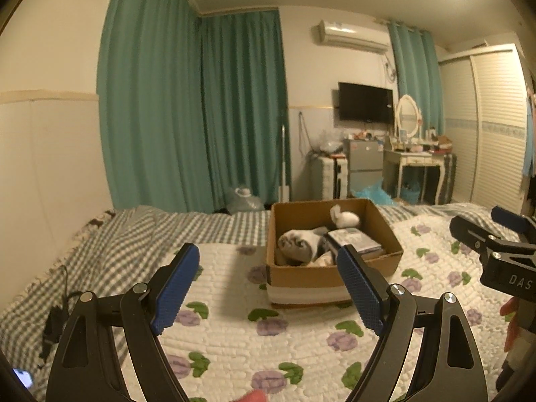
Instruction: Organize soft objects
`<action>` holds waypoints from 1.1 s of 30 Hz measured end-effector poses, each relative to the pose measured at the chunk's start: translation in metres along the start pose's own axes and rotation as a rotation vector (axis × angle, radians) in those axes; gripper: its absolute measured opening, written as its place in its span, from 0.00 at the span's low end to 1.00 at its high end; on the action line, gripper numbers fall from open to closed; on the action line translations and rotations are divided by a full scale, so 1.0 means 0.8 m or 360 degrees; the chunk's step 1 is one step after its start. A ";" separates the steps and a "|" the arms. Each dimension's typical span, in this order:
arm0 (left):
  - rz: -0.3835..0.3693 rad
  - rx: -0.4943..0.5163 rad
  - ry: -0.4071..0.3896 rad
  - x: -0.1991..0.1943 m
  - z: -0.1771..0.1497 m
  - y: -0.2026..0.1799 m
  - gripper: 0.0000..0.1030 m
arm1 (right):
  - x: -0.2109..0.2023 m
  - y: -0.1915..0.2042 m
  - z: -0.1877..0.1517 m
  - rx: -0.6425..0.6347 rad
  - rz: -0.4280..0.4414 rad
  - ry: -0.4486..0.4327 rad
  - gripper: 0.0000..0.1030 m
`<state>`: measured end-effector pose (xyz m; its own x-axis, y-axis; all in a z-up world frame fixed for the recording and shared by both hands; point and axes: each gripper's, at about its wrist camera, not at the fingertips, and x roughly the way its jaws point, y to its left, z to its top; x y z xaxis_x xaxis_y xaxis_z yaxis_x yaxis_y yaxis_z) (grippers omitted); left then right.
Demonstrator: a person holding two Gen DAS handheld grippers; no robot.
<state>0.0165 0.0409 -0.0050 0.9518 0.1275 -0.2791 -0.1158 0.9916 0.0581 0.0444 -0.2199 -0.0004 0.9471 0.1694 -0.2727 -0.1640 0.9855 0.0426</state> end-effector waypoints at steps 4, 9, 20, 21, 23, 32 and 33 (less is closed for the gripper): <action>-0.0011 0.0003 0.0015 0.001 -0.002 -0.001 0.83 | -0.001 -0.001 0.001 0.0004 0.0008 -0.0008 1.00; -0.0030 0.0017 0.0019 0.001 -0.004 -0.004 0.83 | 0.002 -0.002 0.000 0.0008 0.0012 0.0001 1.00; -0.0060 0.0025 0.0043 0.000 -0.004 -0.005 0.83 | 0.001 -0.001 -0.003 0.0009 0.0021 0.0014 1.00; -0.0062 0.0022 0.0047 -0.001 -0.004 -0.004 0.83 | 0.001 -0.001 -0.003 0.0007 0.0019 0.0014 1.00; -0.0065 0.0020 0.0049 -0.002 -0.003 -0.004 0.83 | 0.001 0.000 -0.003 0.0003 0.0016 0.0016 1.00; -0.0063 0.0010 0.0048 -0.005 0.000 -0.001 0.83 | 0.002 0.001 -0.005 -0.0018 0.0026 0.0031 1.00; -0.0062 0.0012 0.0048 -0.006 0.000 -0.001 0.83 | 0.002 0.002 -0.005 -0.0022 0.0022 0.0032 1.00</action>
<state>0.0123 0.0394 -0.0035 0.9465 0.0898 -0.3101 -0.0767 0.9956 0.0541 0.0441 -0.2183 -0.0048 0.9390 0.1825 -0.2915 -0.1808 0.9830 0.0332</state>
